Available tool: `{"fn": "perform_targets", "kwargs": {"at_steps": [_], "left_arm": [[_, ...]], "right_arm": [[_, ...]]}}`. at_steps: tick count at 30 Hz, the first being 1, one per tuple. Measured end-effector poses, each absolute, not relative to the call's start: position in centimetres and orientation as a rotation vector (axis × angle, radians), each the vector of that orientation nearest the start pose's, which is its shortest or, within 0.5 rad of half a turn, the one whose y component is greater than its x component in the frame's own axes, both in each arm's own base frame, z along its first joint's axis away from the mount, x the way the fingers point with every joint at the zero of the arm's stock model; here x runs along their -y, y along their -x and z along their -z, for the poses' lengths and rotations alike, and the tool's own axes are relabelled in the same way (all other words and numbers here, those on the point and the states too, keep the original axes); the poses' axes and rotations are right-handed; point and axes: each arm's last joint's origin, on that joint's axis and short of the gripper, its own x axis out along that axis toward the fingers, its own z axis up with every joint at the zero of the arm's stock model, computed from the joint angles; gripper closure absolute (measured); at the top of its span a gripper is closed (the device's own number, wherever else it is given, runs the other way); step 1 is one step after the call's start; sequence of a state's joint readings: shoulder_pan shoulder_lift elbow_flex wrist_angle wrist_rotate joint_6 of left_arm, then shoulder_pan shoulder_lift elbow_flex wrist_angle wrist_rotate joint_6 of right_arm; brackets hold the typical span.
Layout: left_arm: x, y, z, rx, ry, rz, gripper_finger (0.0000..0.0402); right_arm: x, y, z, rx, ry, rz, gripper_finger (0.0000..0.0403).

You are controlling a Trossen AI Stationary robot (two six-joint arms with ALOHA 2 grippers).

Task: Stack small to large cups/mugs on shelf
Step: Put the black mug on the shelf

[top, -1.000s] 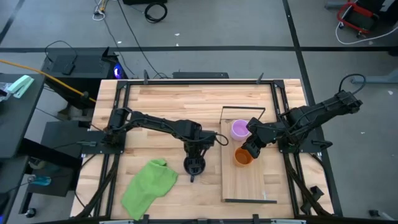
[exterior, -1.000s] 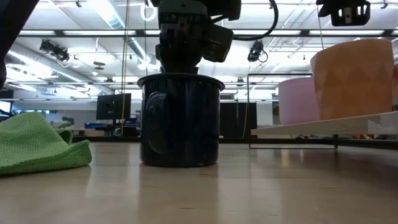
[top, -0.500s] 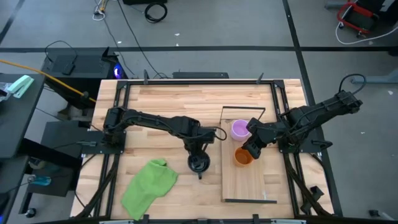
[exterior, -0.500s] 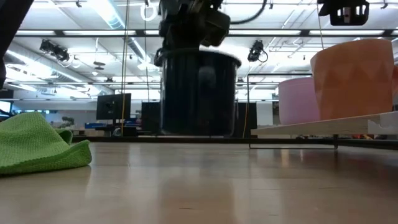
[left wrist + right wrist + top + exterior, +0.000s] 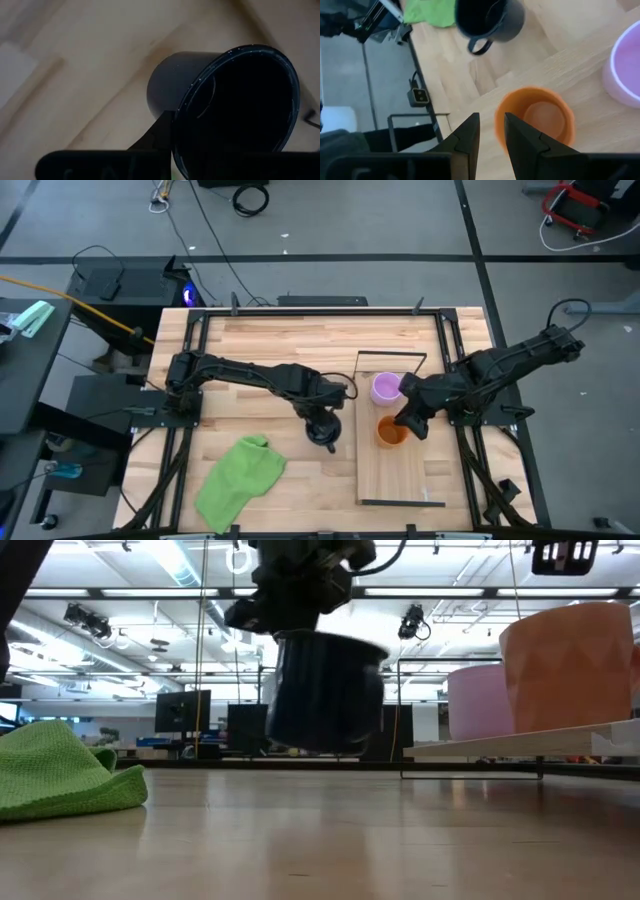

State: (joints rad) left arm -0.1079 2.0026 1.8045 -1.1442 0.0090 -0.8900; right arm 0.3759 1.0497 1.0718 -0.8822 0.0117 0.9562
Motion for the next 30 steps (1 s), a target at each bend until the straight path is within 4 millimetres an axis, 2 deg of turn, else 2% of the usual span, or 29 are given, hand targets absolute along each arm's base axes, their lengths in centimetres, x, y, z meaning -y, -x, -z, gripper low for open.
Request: {"fn": "perform_targets", "kwargs": {"at_steps": [4,17,23,30], "left_arm": [[4.2,-39.6,-25.8,-1.297,0.701,-0.621,0.0372],[4.0,-40.8,-26.2,-1.111,0.861,-0.707,0.0372],[5.6,-40.9,-26.3,-1.065,0.943,-0.743,0.0372],[8.5,-40.3,-26.3,-1.023,0.985,-0.797,0.0372]], "right_arm": [[-7.1,-18.0,-32.6,-0.931,-0.702,0.066,0.0306],[-7.4,-17.9,-32.6,-0.943,-0.663,0.021,0.0306],[-8.1,-17.6,-32.6,-0.958,-0.646,-0.015,0.0306],[-8.7,-17.3,-32.6,-0.97,-0.643,-0.038,0.0306]]}}
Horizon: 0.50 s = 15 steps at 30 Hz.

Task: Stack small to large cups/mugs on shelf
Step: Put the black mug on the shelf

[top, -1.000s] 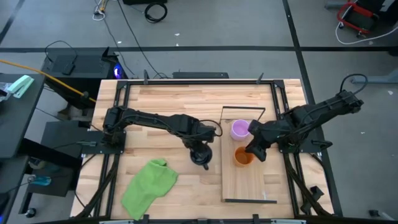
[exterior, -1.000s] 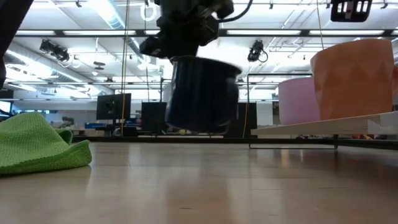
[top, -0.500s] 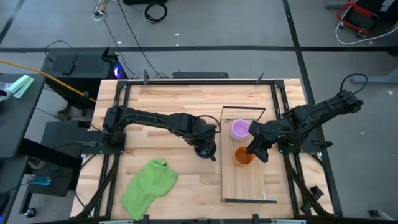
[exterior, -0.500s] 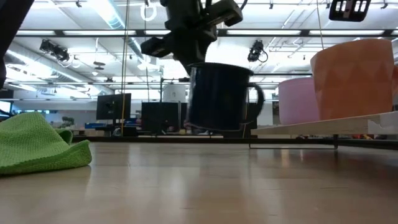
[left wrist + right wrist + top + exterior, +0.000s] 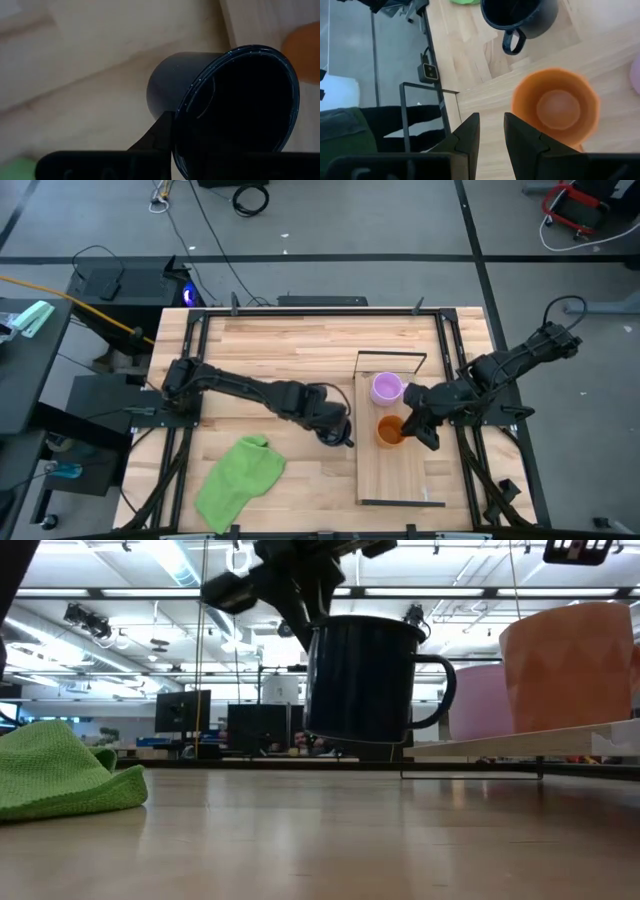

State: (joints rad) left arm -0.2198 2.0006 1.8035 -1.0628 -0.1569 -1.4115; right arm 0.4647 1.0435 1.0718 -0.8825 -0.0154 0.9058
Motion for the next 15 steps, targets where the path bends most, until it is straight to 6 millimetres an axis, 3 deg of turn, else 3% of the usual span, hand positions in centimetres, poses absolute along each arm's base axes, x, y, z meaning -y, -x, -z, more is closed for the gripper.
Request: {"fn": "perform_targets", "kwargs": {"at_steps": [15], "left_arm": [[15.7,-38.0,-24.4,-0.966,1.066,-0.885,0.0372]], "right_arm": [[-8.8,-17.3,-32.5,-0.972,-0.651,-0.037,0.0306]]}}
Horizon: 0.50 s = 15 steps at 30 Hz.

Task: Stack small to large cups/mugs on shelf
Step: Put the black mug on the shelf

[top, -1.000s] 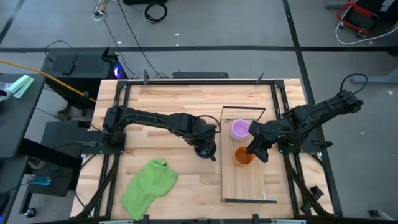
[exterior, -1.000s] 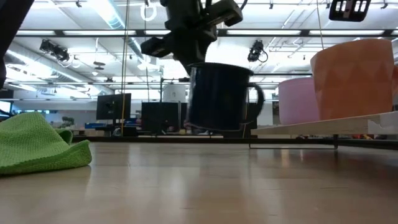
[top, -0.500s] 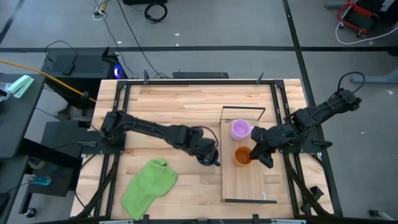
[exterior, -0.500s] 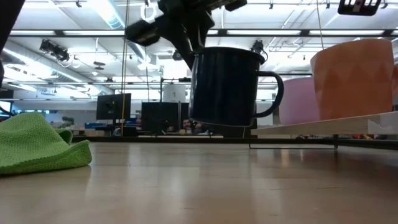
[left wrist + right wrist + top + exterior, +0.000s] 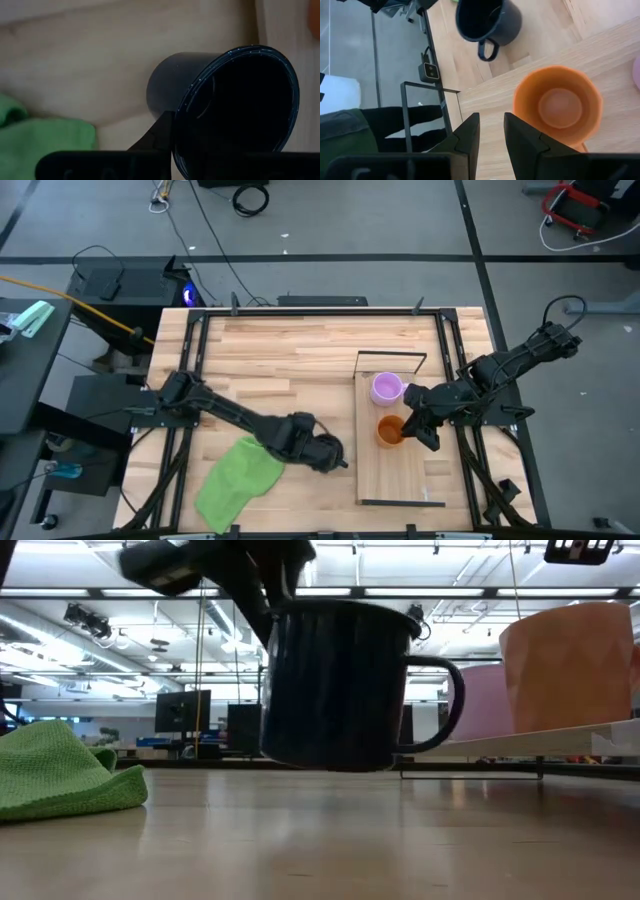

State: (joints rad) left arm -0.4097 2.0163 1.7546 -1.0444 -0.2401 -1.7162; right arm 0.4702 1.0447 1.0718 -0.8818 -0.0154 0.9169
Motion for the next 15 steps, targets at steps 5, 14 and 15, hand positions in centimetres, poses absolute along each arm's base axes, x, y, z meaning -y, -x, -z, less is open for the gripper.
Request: {"fn": "perform_targets", "kwargs": {"at_steps": [5,14,15], "left_arm": [[18.0,-37.2,-24.5,-0.916,1.124,-0.882,0.0372],[21.2,-35.7,-24.5,-0.866,1.233,-0.908,0.0372],[21.4,-35.6,-24.3,-0.851,1.24,-0.919,0.0372]], "right_arm": [[-8.8,-17.3,-32.5,-0.973,-0.658,-0.034,0.0306],[-8.9,-17.3,-32.5,-0.988,-0.655,-0.058,0.0306],[-8.9,-17.3,-32.5,-0.99,-0.653,-0.064,0.0306]]}}
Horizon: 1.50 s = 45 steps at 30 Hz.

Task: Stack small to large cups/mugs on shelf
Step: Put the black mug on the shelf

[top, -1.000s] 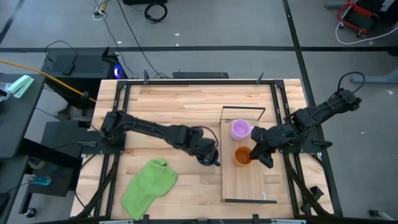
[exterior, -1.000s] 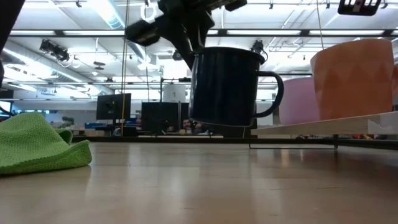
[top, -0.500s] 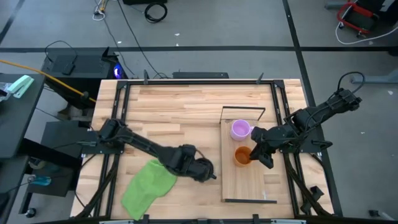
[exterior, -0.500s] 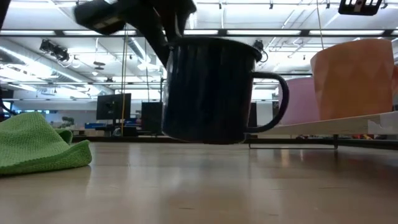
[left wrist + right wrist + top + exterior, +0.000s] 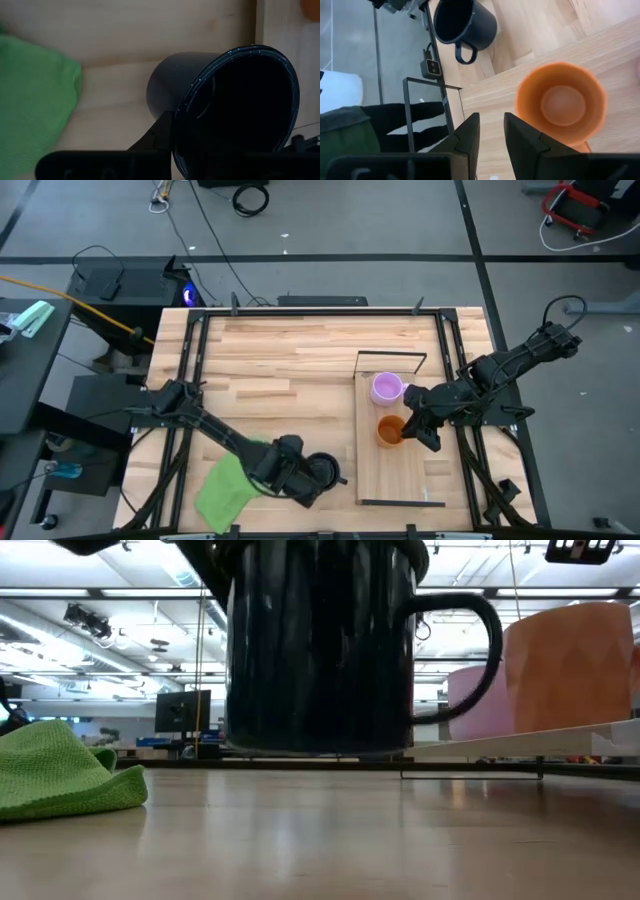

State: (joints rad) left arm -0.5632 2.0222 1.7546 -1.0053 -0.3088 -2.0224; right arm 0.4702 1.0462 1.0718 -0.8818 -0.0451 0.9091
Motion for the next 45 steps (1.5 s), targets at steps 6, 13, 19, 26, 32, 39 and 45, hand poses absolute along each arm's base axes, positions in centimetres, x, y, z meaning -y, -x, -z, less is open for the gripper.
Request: {"fn": "perform_targets", "kwargs": {"at_steps": [6,13,19,26,32,39,45], "left_arm": [[22.8,-35.8,-22.4,-0.834,1.293,-0.962,0.0372],[23.5,-36.7,-21.0,-0.826,1.342,-0.935,0.0372],[23.3,-36.8,-21.0,-0.821,1.338,-0.942,0.0372],[23.4,-36.8,-21.0,-0.824,1.342,-0.941,0.036],[23.4,-36.8,-21.0,-0.825,1.326,-0.93,0.034],[23.4,-36.8,-21.1,-0.814,1.323,-0.926,0.0346],[23.4,-36.8,-21.2,-0.811,1.317,-0.918,0.0338]], "right_arm": [[-8.9,-17.3,-32.5,-0.99,-0.636,-0.078,0.0306],[-9.0,-17.3,-32.5,-0.991,-0.63,-0.08,0.0306],[-9.0,-17.3,-32.5,-0.991,-0.627,-0.082,0.0306],[-9.0,-17.3,-32.5,-0.991,-0.626,-0.082,0.0306],[-9.0,-17.3,-32.5,-0.991,-0.626,-0.083,0.0306],[-9.0,-17.3,-32.5,-0.992,-0.627,-0.082,0.0306],[-9.0,-17.3,-32.5,-0.992,-0.627,-0.082,0.0306]]}}
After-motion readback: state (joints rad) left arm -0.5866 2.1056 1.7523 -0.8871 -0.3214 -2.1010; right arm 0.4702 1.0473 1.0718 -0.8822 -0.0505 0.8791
